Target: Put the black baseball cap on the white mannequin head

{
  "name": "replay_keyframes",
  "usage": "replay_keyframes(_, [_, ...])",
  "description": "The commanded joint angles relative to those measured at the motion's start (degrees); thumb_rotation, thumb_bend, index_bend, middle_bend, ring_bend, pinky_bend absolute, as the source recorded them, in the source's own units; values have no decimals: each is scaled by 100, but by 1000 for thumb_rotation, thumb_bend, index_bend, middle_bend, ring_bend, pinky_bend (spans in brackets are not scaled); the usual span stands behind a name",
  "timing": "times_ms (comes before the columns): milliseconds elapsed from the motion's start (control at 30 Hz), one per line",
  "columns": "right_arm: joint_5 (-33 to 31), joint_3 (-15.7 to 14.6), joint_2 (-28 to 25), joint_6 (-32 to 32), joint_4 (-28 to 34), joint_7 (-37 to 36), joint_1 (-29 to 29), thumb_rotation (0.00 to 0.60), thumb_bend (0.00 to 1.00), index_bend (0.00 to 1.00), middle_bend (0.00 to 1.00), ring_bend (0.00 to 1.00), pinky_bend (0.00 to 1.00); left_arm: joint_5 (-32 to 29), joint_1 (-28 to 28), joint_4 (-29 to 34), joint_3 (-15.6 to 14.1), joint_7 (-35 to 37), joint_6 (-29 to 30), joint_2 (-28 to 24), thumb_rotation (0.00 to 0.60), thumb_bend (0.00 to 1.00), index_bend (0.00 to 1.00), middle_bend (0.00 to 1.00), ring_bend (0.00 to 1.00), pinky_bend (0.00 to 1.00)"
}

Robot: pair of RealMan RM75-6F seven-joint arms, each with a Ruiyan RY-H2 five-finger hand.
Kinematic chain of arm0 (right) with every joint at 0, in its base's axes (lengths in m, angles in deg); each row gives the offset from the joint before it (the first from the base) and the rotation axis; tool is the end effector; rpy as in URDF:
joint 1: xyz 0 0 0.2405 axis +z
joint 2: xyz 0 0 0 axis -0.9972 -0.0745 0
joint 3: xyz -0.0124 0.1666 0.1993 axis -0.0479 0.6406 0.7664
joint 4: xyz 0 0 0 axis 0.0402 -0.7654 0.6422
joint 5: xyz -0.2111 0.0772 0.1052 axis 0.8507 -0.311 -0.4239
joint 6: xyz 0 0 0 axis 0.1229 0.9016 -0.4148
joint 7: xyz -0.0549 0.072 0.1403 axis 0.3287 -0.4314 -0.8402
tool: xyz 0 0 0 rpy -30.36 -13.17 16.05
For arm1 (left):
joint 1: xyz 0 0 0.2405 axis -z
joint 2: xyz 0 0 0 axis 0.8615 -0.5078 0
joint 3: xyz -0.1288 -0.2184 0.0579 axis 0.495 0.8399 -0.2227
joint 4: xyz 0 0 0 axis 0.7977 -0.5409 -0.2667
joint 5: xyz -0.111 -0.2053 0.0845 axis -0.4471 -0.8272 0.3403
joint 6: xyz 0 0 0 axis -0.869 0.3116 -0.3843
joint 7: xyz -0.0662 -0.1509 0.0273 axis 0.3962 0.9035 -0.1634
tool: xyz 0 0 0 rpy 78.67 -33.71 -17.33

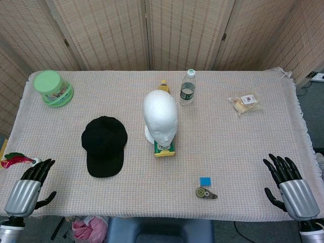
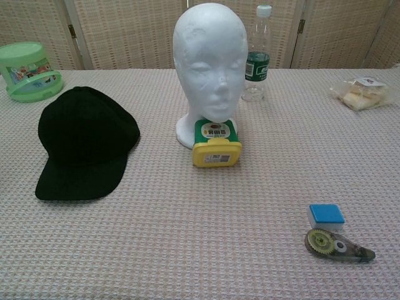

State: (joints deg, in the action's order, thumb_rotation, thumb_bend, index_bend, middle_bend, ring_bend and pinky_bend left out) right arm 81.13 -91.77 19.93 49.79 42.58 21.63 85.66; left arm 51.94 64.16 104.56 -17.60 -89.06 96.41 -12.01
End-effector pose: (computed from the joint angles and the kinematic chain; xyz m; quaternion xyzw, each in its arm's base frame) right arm -0.2978 -0.1526 0.1228 0.6589 -0.3466 0.3784 0.5501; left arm -0.2967 0.1832 0.0927 -0.6585 -0.3583 -0.3643 0.5526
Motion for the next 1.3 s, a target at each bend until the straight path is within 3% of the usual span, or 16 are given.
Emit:
replay_keyframes(33, [-21,2,8,-38,5,39,12,600,327,0,0,0,0,2,-3,-2,-2,-2,4,3,600,266,3,107,132,226])
replay_keyframes(367, [27,-6,21,18,-2,55,-8,600,327,0,0,0,0,230,4,-9,-88,-124,25,88,600,266,17,108,132,226])
replay_keyframes(633, [84,21,-7,168,-21,-97,-37,600,327,0,0,0,0,814,57,-273,-307,-313,19,557,600,266,148,107,181,271])
replay_keyframes(767, [71,54,-73,312,-48,-307,-75,600,327,0,0,0,0,1031,-39,-573,-222,-597,349,1085,600,266,223,121,208,312])
replay_keyframes(900, [117,83,-174,573,-91,-626,-152,600,327,0,0,0,0,1224,-66,-893,-129,-890,564,1624,600,266,235,148,226,335])
replay_keyframes(1067, [259,47,-215,753,-152,-792,-219,600,329,0,0,0,0,1272,71,-1099,-79,-1115,374,1884,600,266,272,189,243,352])
replay_keyframes(1300, [364,60,-228,1073,-235,-963,-341,600,329,0,0,0,0,1051,194,-1360,32,-834,234,2181,600,266,289,217,243,352])
